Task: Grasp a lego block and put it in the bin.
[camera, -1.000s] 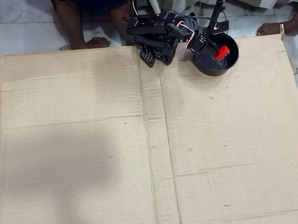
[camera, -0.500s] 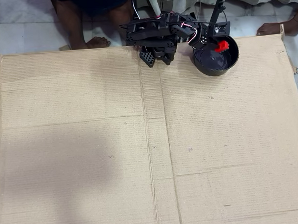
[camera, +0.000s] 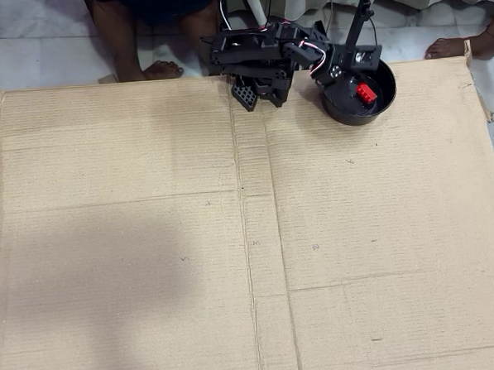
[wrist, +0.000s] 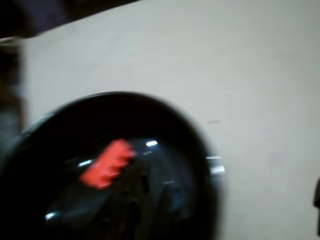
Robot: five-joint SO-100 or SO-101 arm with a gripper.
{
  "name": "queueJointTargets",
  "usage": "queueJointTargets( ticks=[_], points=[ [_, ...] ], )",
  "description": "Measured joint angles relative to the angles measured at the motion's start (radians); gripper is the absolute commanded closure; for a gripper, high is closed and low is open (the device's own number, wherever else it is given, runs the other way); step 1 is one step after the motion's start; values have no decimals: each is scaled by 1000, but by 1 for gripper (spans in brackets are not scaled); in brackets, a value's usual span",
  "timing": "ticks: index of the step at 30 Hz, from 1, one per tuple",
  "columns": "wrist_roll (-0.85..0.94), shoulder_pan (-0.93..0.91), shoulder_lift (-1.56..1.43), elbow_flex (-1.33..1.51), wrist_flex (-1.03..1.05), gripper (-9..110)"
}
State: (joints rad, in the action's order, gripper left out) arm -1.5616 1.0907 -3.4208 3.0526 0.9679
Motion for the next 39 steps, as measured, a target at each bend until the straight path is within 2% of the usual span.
queueJointTargets(
  ticks=[5, 7, 14, 24, 27, 29, 36, 39],
  points=[
    [60, -314, 2, 60, 0, 64],
    [74, -376, -2, 75, 0, 64],
    [75, -758, 3, 163, -23, 64],
    [78, -1043, 3, 170, -176, 65],
    [130, -1104, 3, 172, -213, 71],
    [201, -1154, 3, 172, -224, 77],
    [729, -1213, 3, 172, -230, 100],
    [920, -1226, 3, 172, -230, 101]
  ],
)
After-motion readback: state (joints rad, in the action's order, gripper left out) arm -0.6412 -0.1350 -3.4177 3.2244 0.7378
